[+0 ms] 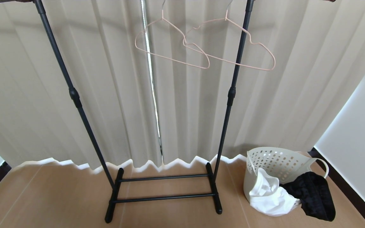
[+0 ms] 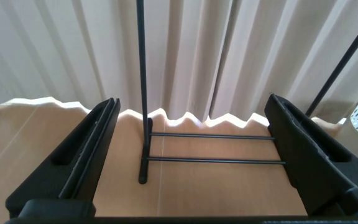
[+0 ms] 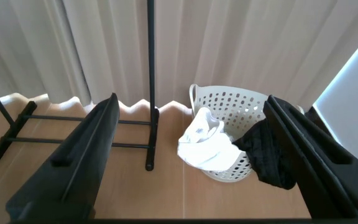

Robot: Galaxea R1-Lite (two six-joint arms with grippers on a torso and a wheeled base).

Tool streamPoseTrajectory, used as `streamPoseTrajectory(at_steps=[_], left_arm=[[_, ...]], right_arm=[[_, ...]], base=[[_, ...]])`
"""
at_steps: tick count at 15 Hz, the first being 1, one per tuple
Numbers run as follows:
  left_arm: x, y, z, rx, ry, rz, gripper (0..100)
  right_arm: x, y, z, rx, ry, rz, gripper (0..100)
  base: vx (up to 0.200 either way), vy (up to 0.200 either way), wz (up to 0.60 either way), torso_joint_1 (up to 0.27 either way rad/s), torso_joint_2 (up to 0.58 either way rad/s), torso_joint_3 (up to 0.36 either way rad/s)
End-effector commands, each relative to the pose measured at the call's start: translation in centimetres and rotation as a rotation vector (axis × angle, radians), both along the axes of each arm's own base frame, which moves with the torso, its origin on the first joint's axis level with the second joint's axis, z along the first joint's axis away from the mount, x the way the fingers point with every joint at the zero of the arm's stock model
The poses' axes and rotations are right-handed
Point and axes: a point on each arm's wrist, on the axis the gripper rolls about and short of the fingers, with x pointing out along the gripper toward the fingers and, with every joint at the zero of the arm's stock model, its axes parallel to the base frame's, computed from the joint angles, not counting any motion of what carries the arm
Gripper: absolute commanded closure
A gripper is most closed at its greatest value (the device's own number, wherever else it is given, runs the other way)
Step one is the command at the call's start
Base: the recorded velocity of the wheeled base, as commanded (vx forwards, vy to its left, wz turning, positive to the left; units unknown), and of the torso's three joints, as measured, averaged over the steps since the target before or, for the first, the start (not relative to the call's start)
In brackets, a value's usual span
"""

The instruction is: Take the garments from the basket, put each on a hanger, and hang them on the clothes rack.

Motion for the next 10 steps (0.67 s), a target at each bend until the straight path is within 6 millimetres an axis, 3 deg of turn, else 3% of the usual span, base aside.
streamPoseTrajectory(at_steps=[1,7,10], left_arm=[[0.0,0.0,0.01,-0.002,-0.001,0.002,0],[0.0,0.0,0.01,-0.002,-0.001,0.001,0],[0.0,0.0,0.01,-0.002,-0.001,0.001,0]], right_arm=[[0.0,0.0,0.0,-0.002,-0.001,0.001,0],[0.0,-0.01,0.0,0.003,-0.001,-0.003,0],[0.0,-0.01,0.0,0.004,-0.001,-0.003,0]], base=[[0.0,0.0,0.0,-0.144,0.47,0.334],[0.0,0.0,0.0,-0.118,0.44,0.332],[0.0,0.0,0.0,-0.023,0.12,0.095]])
